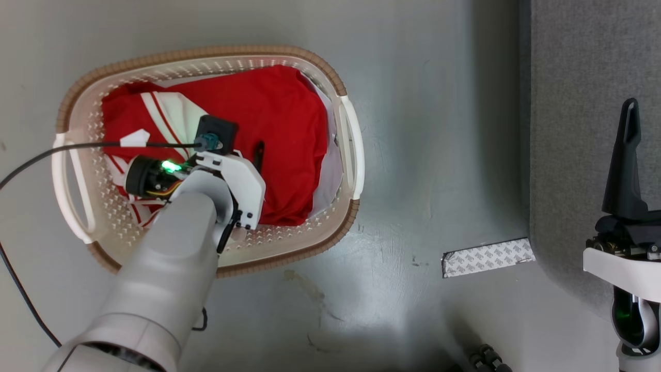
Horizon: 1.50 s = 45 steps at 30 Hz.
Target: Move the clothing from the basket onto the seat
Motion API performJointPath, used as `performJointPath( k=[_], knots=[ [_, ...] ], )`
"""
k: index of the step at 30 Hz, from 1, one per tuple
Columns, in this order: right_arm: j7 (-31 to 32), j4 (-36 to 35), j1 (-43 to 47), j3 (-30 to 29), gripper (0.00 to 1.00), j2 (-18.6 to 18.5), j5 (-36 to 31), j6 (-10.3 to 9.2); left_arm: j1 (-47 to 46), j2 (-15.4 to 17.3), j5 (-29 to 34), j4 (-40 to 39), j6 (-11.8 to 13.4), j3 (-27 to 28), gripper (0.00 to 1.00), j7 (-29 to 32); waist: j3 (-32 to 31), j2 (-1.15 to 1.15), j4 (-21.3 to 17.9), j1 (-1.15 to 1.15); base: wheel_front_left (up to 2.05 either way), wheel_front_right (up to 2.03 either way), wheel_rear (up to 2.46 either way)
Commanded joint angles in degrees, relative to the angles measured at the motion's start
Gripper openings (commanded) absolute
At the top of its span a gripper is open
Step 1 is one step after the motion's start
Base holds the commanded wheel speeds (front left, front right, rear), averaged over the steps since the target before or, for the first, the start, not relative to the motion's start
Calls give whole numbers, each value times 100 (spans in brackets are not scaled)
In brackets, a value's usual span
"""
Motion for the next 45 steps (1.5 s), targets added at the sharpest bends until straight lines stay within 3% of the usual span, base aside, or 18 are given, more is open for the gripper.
performJointPath(
  k=[1,19,20,21,22,32,45],
  knots=[
    [5,-35,-105,11,100,-4,83,-13,-88,22,-34,24,-1,-20,100,-22,41,0,-1,-1,0,0,0],
    [4,-89,-122,70,100,-4,126,-13,-407,43,-51,94,-4,-241,100,36,477,0,-30,-1,0,0,0],
    [4,-93,-121,66,100,-4,122,-13,-410,42,-43,96,-18,-261,67,42,485,0,-28,-1,0,0,0],
    [4,-99,-119,60,100,-4,116,-13,-412,40,-39,98,-25,-277,23,49,491,0,-23,-1,0,0,0],
    [4,-102,-118,54,100,-4,109,-13,-408,37,-45,100,-21,-290,0,47,496,0,-20,-1,0,0,0],
    [4,-25,-232,-63,100,-4,32,-13,-361,-7,-183,100,-147,-347,0,-216,355,0,104,-1,0,0,0],
    [4,296,53,-255,100,-4,-27,-13,530,-63,-783,-206,-445,-85,0,-648,-1062,0,528,-1,0,0,0]
  ],
)
